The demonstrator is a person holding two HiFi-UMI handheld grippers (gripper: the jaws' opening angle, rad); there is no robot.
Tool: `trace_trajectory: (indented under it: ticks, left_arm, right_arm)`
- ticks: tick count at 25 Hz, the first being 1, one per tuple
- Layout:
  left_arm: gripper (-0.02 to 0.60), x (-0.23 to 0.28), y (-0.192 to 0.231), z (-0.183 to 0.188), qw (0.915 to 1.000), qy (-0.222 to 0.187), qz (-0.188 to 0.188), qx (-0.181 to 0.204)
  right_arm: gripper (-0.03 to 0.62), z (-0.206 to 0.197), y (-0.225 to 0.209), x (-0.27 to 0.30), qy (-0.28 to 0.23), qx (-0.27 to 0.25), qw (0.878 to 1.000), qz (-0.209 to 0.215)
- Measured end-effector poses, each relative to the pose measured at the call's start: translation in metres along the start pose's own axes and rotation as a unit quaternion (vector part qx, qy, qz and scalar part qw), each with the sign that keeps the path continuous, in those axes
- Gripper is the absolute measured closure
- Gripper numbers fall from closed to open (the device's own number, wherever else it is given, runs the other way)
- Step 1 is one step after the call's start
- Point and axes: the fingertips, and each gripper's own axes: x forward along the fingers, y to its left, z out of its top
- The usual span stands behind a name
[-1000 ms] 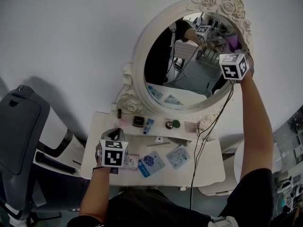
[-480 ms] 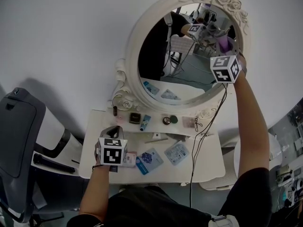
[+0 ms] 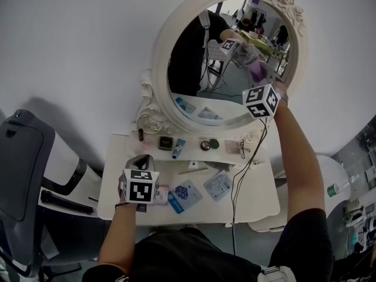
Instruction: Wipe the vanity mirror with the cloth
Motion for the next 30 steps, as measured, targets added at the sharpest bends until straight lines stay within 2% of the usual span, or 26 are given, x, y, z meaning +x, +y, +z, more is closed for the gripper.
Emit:
trace_trajectory:
  ticks: [5,14,19,30]
  left_arm:
    - [0.58,-0.003,0.002,-0.002,1.0,0.0,0.005,-0.002]
    - [0.581,-0.009,0.006,-0.004,0.9999,0.003,0.016,-0.004]
    - [0.58,-0.012,0.006,-0.005,0.9998,0.005,0.021,-0.001]
    - [0.58,-0.021,0.024,-0.01,0.9985,0.012,0.053,-0.004]
  right_arm:
    - [0.507,-0.006,0.034,-0.003,0.0,0.013,1.0,0.017]
    - [0.507,-0.02,0.124,-0.011,0.012,0.011,0.998,0.067]
    - [0.507,-0.03,0.172,-0.016,0.018,-0.014,0.995,0.1]
    - [0.507,-0.049,0.273,-0.023,0.04,0.001,0.985,0.169]
